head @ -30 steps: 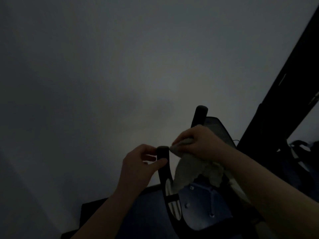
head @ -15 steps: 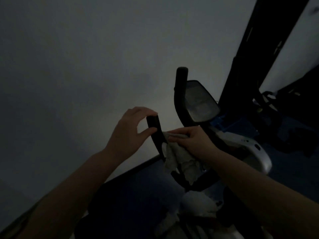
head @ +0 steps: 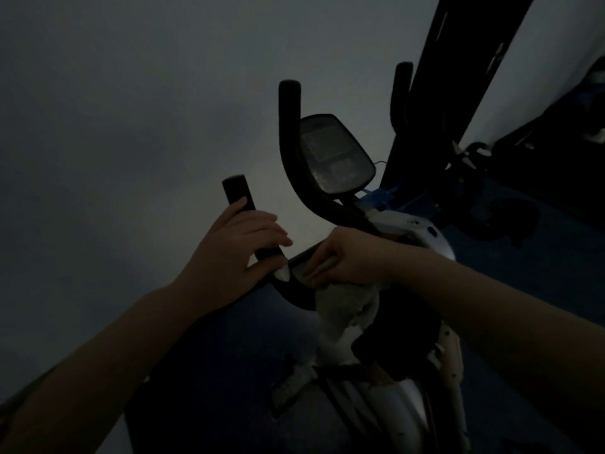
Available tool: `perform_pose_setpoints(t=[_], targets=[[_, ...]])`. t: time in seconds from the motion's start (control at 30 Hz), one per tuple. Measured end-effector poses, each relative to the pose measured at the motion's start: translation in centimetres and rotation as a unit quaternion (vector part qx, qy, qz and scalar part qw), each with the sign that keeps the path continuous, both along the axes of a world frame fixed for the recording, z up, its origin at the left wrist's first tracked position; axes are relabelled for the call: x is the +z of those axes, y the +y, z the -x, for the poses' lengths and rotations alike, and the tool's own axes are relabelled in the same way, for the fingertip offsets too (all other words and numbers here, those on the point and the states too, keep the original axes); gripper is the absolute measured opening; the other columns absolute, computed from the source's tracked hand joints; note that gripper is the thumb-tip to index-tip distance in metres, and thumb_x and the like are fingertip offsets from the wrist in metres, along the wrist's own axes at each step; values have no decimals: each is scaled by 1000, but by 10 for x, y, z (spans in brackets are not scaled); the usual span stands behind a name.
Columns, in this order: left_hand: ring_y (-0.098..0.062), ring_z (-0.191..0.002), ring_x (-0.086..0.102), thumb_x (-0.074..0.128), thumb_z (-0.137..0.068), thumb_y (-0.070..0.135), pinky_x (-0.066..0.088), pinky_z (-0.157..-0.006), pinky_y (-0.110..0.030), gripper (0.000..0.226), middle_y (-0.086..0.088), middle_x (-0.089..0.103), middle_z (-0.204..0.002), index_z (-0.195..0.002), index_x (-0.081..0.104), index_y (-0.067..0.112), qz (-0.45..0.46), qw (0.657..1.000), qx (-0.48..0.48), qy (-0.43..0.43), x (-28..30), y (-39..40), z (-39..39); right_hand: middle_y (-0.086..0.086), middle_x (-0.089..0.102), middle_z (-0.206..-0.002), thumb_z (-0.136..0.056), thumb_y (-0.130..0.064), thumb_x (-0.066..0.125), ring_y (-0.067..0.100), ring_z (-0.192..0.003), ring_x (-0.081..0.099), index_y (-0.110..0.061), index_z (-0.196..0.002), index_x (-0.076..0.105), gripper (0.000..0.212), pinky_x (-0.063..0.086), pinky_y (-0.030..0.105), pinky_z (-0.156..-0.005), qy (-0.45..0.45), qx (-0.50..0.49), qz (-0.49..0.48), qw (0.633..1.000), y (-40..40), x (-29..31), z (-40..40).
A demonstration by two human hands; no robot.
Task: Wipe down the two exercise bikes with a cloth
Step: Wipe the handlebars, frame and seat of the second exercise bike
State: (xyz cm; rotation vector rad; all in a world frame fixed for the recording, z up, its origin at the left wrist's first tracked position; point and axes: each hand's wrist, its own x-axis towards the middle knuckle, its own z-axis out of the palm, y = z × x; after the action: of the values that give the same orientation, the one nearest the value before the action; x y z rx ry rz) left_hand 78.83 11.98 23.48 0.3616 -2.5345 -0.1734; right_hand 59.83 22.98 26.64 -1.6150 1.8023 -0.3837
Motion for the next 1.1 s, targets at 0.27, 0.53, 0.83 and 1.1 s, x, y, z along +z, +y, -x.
perform_pose_setpoints(t=[0.27, 0.53, 0.83, 1.1], targets=[[-7, -111, 53, 49, -88, 44, 22, -114, -34, 30, 10, 67, -101, -96, 70, 24, -15, 999, 6, -34, -11, 13, 3, 3, 70, -111, -87, -17, 66, 17, -96, 65, -18, -110, 70, 24, 49, 24, -76, 277, 13, -1, 961, 19, 16, 21], [-5, -126, 42, 64, -87, 24, 32, -107, -21, 29, 5, 52, -132, -115, 63, 20, -128, 968, 100, 190, 3, 7, -13, -3, 72, -104, -87, -18, 61, 9, -90, 65, -23, -102, 73, 20, 47, 16, -74, 235, -100, 113, 960, 25, -8, 15], [-16, -101, 65, 58, -89, 6, 52, -92, -34, 22, -2, 71, -106, -104, 69, 16, -384, 909, -2, 161, 58, -80, -18, 3, 68, -94, -76, -14, 79, 4, -85, 62, -9, -90, 75, 15, 49, 13, -80, -60, -211, 533, 817, -77, 12, -86], [-15, -100, 65, 55, -90, 10, 53, -84, -26, 21, -2, 70, -103, -106, 68, 10, -378, 908, -183, 5, 64, -123, -11, 4, 66, -97, -80, -16, 73, 14, -88, 62, -9, -86, 72, 10, 53, 30, -72, 54, -255, 578, 773, -90, -13, -117]])
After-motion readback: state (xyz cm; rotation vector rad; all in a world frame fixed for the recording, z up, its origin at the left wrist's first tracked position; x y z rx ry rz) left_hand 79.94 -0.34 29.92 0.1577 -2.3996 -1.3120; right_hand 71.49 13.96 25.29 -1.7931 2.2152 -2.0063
